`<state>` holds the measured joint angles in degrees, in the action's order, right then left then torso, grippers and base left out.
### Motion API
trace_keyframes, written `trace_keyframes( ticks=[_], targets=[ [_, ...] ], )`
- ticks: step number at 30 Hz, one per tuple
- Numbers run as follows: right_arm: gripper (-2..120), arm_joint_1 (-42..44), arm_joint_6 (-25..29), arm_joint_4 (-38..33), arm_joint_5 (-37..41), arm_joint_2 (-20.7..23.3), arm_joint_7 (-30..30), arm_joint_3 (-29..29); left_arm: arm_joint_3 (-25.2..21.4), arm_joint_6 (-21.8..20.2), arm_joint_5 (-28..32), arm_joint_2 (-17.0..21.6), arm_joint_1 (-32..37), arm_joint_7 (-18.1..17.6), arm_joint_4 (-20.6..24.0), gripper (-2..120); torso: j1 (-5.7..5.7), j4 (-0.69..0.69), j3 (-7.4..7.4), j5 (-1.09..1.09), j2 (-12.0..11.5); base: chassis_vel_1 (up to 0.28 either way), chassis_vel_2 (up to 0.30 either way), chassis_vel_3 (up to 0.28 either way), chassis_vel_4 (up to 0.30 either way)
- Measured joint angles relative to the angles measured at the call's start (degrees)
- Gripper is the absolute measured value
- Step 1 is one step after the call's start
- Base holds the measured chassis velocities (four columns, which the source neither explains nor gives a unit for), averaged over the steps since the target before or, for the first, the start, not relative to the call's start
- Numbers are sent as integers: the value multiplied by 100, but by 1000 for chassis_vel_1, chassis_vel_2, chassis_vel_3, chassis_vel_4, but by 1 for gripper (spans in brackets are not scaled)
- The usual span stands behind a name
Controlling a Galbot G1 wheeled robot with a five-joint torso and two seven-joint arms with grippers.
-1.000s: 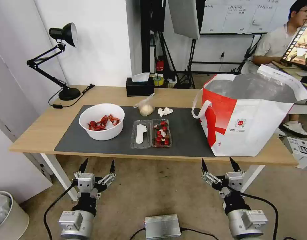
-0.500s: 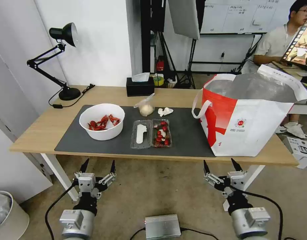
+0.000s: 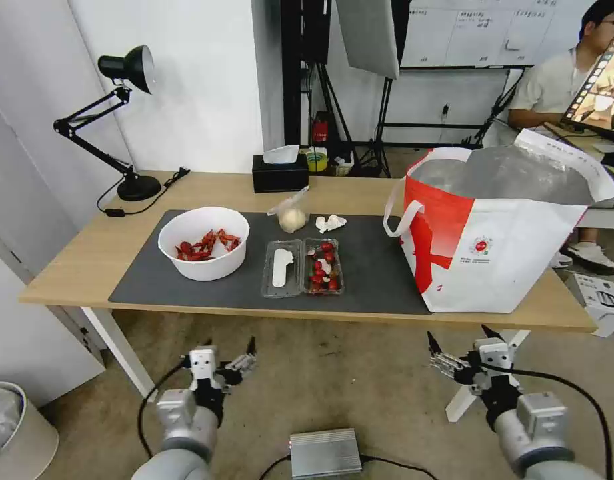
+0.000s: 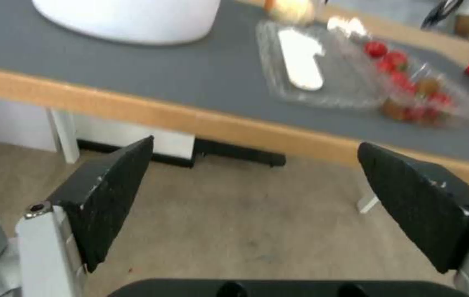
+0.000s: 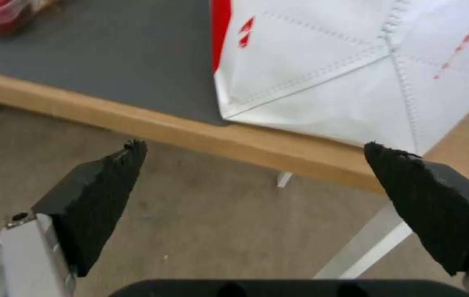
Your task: Pick up the trash from the table and place it into the takeout bag.
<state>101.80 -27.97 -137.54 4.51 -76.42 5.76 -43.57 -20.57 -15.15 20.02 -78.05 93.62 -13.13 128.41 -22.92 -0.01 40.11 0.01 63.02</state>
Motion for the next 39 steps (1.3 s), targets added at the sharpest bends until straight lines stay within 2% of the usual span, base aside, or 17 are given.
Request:
trace_keyframes(
  ticks=[4, 11, 13, 18, 39],
  targets=[
    [100, -5, 324, -67, 67, 25, 148, 6, -22, 147, -6, -30, 62, 11, 191, 100, 0, 1, 0, -1, 0, 0, 0, 0, 0],
    [100, -2, 442, -88, 108, 30, 179, -5, -44, 160, -18, -44, 91, 15, 265, 100, 0, 0, 0, -1, 0, 0, 0, 0, 0],
    [100, -5, 492, -92, 121, 31, 188, 13, -92, 165, -34, -44, 148, 33, 432, 100, 0, 1, 0, -1, 0, 0, 0, 0, 0],
    [100, -27, 610, -94, 209, 24, 244, 53, -116, 166, -46, -45, 193, 57, 534, 100, 0, 1, 0, -1, 0, 0, 0, 0, 0],
    [100, -106, 792, -52, 264, 16, 357, 112, -90, 172, -48, -47, 169, 113, 555, 100, 0, 1, 0, -1, 0, 0, 0, 0, 0]
  ],
)
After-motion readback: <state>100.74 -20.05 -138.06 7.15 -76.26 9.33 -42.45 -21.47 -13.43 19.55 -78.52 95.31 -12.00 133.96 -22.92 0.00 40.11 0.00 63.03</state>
